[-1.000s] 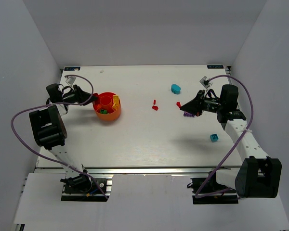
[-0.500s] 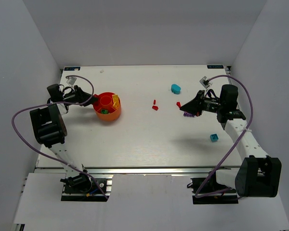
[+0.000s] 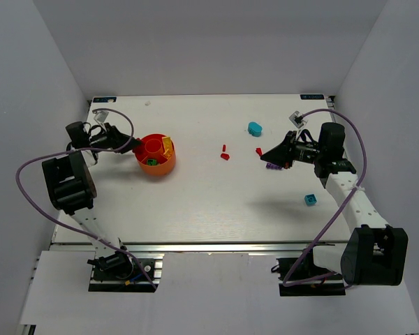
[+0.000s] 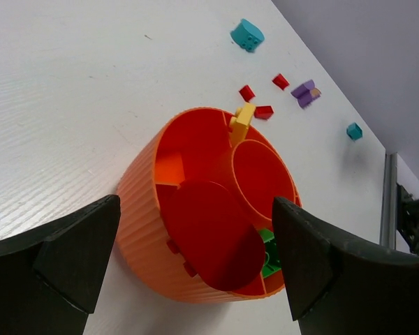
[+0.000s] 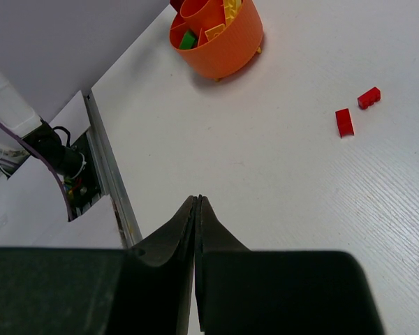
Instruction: Sort the legos into containers by color
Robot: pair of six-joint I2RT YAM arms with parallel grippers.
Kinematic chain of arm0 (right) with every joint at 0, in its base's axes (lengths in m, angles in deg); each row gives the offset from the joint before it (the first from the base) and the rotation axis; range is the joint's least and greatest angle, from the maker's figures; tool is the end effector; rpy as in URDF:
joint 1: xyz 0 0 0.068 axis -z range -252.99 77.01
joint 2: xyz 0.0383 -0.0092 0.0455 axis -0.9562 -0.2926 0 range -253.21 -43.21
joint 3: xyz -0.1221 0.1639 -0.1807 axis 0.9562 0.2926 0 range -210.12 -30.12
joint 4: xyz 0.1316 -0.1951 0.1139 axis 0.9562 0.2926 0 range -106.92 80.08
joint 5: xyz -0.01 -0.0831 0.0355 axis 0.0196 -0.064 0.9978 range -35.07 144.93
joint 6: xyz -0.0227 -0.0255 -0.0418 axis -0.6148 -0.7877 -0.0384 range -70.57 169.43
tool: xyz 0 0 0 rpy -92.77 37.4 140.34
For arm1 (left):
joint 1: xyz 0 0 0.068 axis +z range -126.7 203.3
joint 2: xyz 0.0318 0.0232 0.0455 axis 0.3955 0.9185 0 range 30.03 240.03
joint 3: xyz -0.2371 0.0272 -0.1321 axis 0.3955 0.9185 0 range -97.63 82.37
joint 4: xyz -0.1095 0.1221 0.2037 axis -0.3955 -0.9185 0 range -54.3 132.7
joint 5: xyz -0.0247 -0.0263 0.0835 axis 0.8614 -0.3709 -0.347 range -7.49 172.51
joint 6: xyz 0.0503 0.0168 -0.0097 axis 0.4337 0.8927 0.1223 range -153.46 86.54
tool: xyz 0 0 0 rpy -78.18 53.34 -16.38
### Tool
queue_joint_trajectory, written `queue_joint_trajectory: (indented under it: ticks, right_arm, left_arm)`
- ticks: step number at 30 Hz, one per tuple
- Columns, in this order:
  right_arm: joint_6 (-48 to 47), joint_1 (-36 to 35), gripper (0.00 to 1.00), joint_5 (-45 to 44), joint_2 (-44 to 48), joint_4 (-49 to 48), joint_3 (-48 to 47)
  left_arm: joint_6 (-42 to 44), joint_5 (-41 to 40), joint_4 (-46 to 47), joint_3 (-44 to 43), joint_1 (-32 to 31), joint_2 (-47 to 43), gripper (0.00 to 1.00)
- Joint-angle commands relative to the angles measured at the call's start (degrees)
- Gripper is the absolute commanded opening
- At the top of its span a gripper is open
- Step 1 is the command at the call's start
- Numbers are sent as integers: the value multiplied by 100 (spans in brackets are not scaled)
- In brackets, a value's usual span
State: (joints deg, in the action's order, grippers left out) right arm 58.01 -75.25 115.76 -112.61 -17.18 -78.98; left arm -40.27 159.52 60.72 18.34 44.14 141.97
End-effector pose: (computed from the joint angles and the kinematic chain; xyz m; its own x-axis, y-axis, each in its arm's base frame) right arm 0.2619 0.0415 0.2992 -0.4676 0.0543 -0.8823 -0.7765 0.4516 0.4394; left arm 0.3849 0.1094 0.1758 -0.5466 -0.2366 -0.8033 0.6493 0.4860 -0.5850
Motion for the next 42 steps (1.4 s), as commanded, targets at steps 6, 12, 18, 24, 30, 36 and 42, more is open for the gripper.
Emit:
queue_joint_trajectory:
  ticks: [6, 12, 18, 24, 30, 36, 42]
  right_arm:
    - [30, 15, 4, 156, 15, -239, 52]
    - [30, -11, 4, 139, 32, -239, 61]
    - [-23, -11, 3, 95, 76, -230, 52]
    - [-111, -29, 3, -46, 182, -160, 35]
    - [-172, -20, 2, -195, 278, -89, 8]
    - [-199, -11, 2, -265, 314, -72, -1]
    - [-172, -28, 2, -266, 314, -71, -9]
  left_arm:
    - [-470, -818, 667, 145, 131, -857, 98]
    - [-971, -2152, 975, 689, 192, -1648, 98]
    - [-743, -4369, 318, 1445, -9, -2948, 98]
    - [-954, -5151, -515, 1815, -290, -4118, 98]
    - [-1121, -4828, -1729, 1386, -344, -4286, 98]
    - [-973, -4492, -2565, 824, -344, -4171, 98]
    - [-454, -5723, -3804, 366, -712, -4191, 93]
